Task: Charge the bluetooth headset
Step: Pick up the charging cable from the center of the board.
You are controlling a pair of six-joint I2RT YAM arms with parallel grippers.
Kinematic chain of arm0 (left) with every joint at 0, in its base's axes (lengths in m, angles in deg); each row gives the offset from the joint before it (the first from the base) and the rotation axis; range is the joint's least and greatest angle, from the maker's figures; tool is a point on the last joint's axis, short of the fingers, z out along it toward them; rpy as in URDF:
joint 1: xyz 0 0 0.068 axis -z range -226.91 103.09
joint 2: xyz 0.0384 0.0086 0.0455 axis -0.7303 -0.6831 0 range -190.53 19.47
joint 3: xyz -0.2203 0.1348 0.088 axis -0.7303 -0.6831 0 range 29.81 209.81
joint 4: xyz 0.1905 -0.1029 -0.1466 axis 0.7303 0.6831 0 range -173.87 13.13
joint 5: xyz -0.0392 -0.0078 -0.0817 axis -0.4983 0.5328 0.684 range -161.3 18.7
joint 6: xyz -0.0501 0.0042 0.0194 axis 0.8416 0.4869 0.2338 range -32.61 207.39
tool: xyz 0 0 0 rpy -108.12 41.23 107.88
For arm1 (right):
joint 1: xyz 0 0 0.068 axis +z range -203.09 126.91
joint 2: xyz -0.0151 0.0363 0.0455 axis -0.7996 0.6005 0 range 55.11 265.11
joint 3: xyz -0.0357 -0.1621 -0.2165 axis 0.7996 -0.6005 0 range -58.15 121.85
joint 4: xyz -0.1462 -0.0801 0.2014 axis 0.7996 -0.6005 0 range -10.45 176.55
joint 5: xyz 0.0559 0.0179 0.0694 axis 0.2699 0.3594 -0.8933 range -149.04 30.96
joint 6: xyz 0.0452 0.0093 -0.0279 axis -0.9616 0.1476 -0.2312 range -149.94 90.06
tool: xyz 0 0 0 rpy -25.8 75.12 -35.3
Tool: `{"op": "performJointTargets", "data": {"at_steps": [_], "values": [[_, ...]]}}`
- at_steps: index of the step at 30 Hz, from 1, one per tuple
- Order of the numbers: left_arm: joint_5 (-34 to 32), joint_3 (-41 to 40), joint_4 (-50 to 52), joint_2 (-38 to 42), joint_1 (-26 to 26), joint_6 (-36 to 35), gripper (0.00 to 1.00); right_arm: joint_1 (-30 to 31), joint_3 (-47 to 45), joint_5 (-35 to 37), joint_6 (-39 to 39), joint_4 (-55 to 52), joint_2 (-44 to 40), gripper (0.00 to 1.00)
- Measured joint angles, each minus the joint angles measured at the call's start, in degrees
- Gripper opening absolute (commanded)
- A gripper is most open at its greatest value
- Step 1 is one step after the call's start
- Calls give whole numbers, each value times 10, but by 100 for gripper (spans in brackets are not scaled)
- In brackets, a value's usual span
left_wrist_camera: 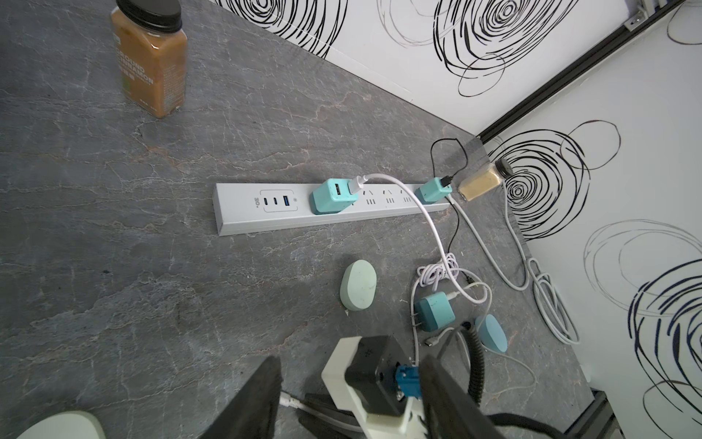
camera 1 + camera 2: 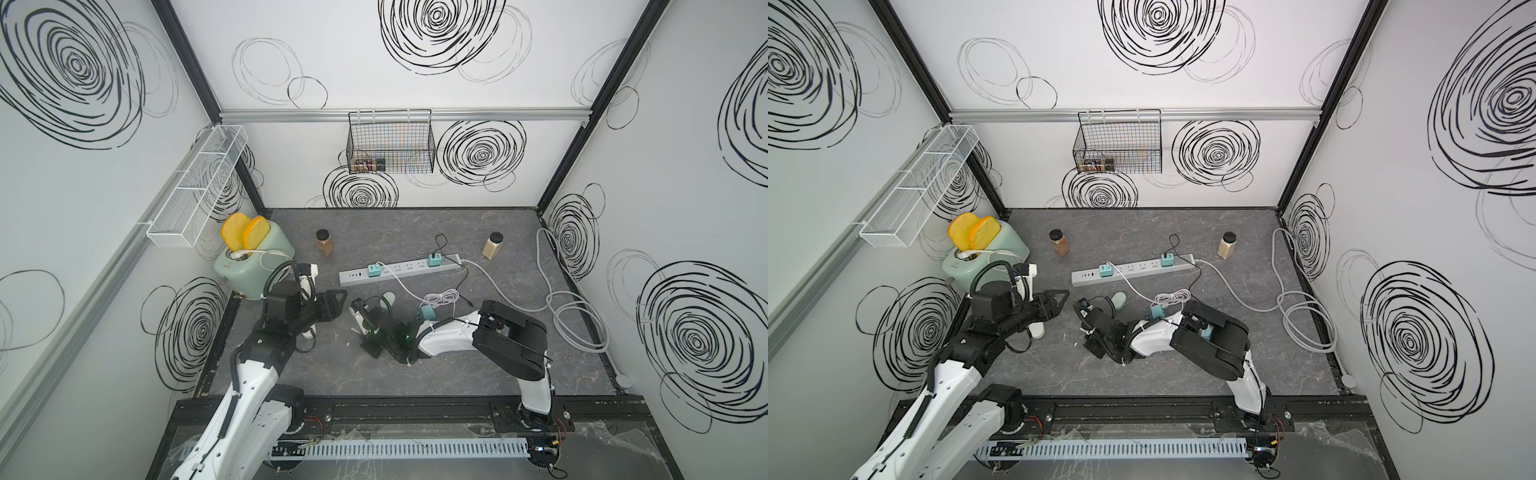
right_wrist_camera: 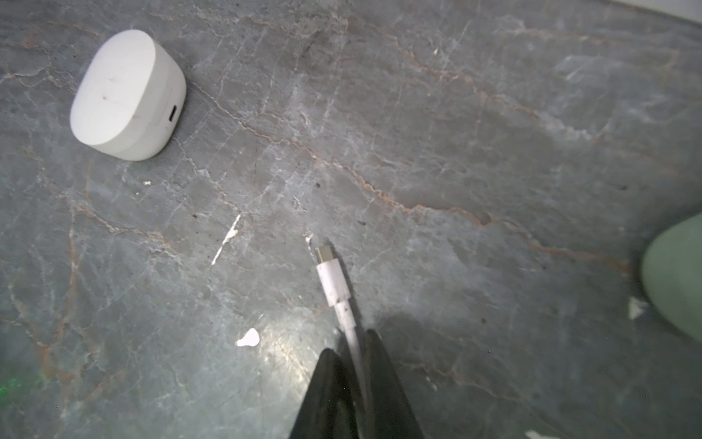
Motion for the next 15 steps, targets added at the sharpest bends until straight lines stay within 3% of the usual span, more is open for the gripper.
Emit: {"op": "performJointTargets", "data": {"at_steps": [5,9,15], "values": [[1,0,0,-5,-2,0,62,0,-1,24,0,-1,0,6],[2,0,0,-9,-2,-4,62,-10,-23,16,-10,7,-14,5],[-1,0,-12,-14,21,-11,64,-69,-125,-66,-38,11,-148,5]]}}
